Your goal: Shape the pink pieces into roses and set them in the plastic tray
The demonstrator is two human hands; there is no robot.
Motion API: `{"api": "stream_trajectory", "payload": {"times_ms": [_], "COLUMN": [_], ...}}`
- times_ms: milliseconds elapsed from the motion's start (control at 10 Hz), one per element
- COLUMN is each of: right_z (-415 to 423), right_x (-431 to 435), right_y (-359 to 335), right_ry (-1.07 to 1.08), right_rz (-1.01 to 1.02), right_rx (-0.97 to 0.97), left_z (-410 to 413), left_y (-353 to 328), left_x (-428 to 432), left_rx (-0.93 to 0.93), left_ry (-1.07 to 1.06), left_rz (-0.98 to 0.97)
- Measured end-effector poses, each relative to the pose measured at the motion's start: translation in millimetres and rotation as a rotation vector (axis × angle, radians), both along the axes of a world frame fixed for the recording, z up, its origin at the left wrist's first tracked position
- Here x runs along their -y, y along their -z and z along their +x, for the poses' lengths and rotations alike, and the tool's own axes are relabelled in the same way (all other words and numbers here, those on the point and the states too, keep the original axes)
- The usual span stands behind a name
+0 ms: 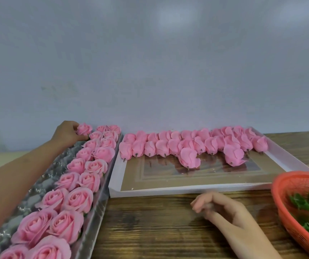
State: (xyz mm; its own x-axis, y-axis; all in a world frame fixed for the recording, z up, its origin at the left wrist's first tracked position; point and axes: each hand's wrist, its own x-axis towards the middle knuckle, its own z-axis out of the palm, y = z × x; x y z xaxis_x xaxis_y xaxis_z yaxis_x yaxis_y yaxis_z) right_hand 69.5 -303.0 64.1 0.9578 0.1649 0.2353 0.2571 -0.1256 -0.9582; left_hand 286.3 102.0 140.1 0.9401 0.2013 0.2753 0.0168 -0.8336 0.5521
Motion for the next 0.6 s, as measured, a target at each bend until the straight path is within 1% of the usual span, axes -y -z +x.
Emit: {"api": "stream_trajectory", "payload": {"times_ms": [200,300,400,600], "right_z": [-1.3,-2.7,-3.6,-4.6], "right_x": [-0.8,-1.2,-2.2,-1.6], "right_y": [-3.0,-5.0,-6.3,-6.0], "right_ry": [-0.013,-0.010,-0.011,-0.014], "right_rz": [0.000,-0.008,-0.014,-0.055], "right_rx": [-0.018,-0.024,-0.013,-0.014], "left_z": [9.6,15.4,21.0,25.6], "left_y": [-2.2,-0.4,3.7,4.2], "left_x": [4.3,6.5,5.7,7.4], "left_rx": [0.000,-0.031,-0.051,-0.159], "left_ry": [0.009,0.005,-0.011,0.042], "left_rz": [0.145,0.268,0.311,0.296]}}
